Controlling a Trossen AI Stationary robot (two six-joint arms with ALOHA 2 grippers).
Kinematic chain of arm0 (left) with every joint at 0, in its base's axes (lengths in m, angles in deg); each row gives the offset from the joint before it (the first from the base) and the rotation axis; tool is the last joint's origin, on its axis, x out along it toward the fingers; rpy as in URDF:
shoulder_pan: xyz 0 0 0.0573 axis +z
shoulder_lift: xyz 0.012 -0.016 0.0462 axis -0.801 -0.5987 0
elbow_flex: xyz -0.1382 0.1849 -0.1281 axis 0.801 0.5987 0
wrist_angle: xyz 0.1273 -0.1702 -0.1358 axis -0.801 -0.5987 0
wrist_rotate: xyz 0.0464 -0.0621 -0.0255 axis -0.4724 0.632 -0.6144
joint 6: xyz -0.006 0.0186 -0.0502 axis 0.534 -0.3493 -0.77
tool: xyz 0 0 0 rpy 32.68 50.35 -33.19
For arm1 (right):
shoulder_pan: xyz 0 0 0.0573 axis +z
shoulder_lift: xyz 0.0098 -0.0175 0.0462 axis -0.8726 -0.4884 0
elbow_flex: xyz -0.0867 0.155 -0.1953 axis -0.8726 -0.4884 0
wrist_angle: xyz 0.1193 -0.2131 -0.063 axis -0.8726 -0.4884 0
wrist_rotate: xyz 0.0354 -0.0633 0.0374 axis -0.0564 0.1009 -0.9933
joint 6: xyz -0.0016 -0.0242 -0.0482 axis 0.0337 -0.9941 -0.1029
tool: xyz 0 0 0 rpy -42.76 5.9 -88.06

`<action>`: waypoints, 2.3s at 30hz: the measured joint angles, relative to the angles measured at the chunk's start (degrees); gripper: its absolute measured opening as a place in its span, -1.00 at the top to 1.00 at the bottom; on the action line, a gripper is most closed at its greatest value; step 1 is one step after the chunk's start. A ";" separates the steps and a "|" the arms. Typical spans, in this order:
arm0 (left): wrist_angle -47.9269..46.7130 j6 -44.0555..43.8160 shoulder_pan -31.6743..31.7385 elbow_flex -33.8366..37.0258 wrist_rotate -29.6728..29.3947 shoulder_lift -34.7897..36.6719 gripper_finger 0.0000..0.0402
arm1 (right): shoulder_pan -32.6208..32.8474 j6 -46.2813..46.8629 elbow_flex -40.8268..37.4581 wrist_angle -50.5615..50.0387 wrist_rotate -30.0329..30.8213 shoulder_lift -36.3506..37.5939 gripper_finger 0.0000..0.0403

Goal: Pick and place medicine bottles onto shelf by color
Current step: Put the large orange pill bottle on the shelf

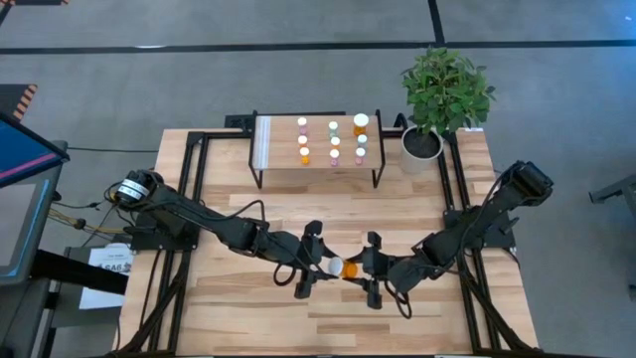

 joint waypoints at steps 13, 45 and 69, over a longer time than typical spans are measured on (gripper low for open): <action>-4.31 -1.04 -0.02 0.00 -0.74 2.74 0.04 | -0.46 0.76 2.86 -2.34 -0.77 -0.07 -0.14; -74.05 -16.60 24.56 -29.59 -11.02 12.80 0.06 | -0.92 3.73 10.82 -19.87 -0.44 -0.02 -0.27; -78.25 -0.06 60.79 -34.74 10.93 -4.63 0.05 | -1.03 4.29 10.82 -20.26 -0.33 -0.20 -0.27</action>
